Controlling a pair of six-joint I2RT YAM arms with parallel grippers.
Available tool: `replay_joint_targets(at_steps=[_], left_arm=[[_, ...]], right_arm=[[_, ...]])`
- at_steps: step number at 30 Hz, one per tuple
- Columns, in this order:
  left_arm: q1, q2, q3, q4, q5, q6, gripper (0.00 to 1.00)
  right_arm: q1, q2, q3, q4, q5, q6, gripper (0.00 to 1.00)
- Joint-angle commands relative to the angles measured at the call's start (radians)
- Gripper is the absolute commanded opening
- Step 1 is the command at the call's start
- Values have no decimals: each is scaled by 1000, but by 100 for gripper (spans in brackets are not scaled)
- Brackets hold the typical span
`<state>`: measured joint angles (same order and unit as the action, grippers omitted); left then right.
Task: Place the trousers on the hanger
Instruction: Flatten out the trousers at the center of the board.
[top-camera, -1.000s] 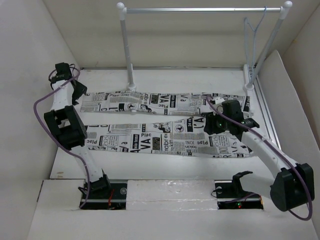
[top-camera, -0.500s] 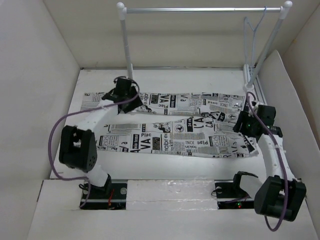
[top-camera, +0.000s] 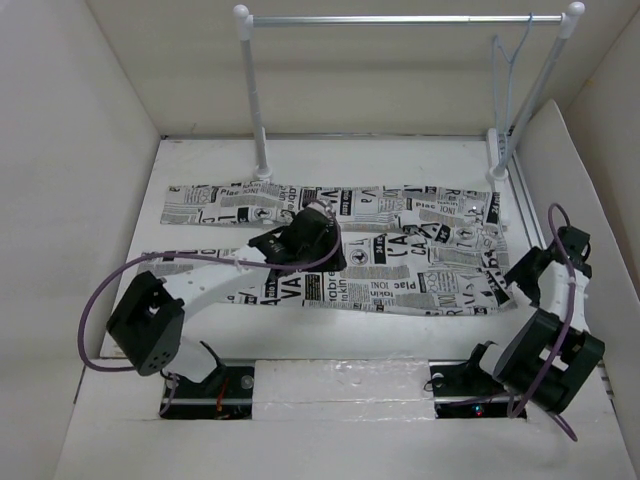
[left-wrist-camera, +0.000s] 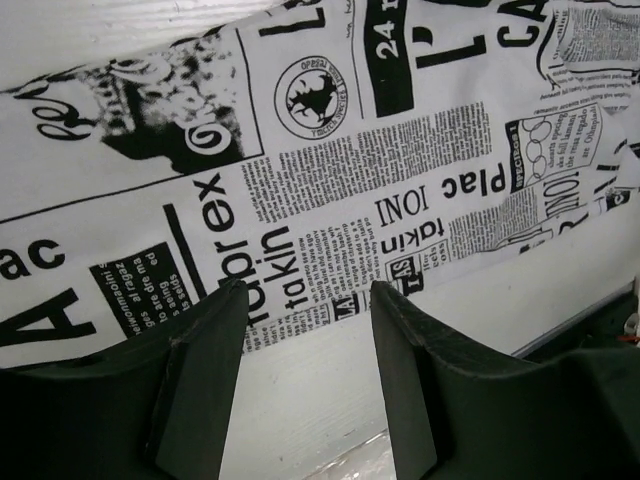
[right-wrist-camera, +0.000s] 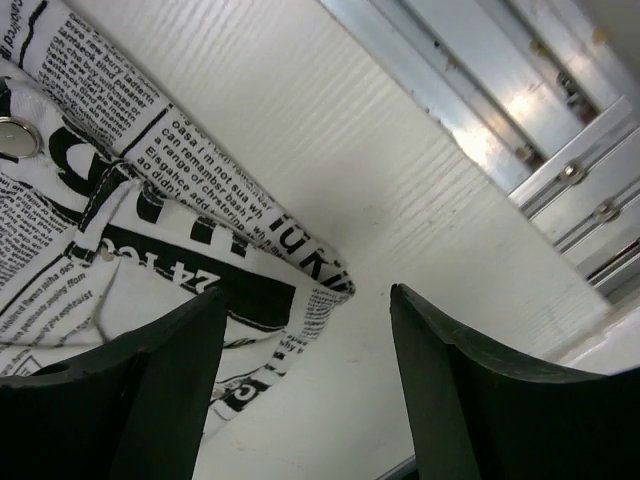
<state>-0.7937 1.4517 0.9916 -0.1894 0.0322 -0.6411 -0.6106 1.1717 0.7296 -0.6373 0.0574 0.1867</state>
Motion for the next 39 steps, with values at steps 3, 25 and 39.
replay_joint_targets(at_steps=[3,25,39], left_arm=[[20,-152,-97,18,-121,-63,49],[744,-326,-282,-169,121,-169,42],[999,-325,-239,-591,-97,-352,47]], right_arm=[[-6,14,1,-97,-13,172,70],[92,284,134,-1,136,157,1],[121,235,-15,211,-50,198,7]])
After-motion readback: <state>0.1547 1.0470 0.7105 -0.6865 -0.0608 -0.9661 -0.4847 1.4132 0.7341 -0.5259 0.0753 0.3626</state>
